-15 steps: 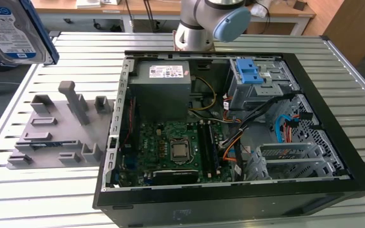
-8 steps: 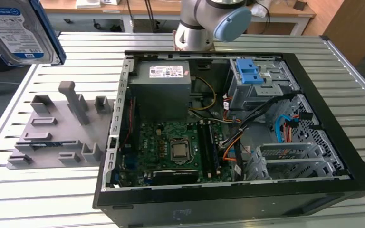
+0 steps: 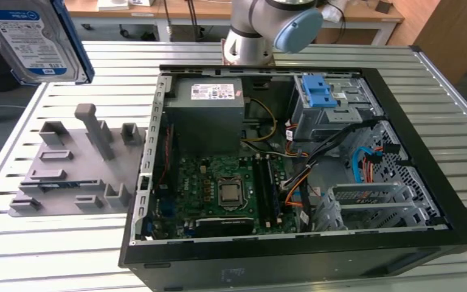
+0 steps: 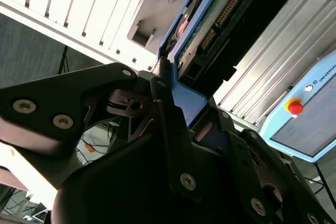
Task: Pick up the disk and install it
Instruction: 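Pick up the disk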
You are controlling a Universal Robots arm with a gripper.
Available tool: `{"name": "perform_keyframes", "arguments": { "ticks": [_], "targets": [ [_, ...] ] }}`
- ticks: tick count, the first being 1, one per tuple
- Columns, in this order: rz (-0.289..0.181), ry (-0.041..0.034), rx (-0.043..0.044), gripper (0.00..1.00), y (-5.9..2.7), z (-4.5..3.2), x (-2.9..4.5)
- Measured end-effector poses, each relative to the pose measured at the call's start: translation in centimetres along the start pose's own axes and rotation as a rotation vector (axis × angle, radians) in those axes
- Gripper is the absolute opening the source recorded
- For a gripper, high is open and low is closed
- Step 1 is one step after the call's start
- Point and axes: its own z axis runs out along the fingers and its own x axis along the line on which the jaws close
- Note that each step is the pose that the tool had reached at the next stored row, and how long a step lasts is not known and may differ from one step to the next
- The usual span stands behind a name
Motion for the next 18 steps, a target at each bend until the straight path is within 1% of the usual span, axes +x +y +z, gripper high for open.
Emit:
{"name": "perform_keyframes", "arguments": {
  "ticks": [4,6,9,12,14,18],
  "targets": [
    [0.000,0.0001,-0.0027,0.37,-0.88,-0.01,-0.01],
    [0.000,0.0001,-0.0039,0.37,-1.18,-0.01,-0.02],
    [0.000,0.0000,-0.0050,0.37,-1.21,-0.25,-0.03],
    [0.000,0.0001,-0.0055,0.37,-1.23,-0.81,-0.04],
    [0.000,0.0000,-0.0061,0.37,-1.25,-1.03,-0.03],
    [0.000,-0.0027,-0.0077,0.37,-1.33,-1.11,0.49]
  ]
}}
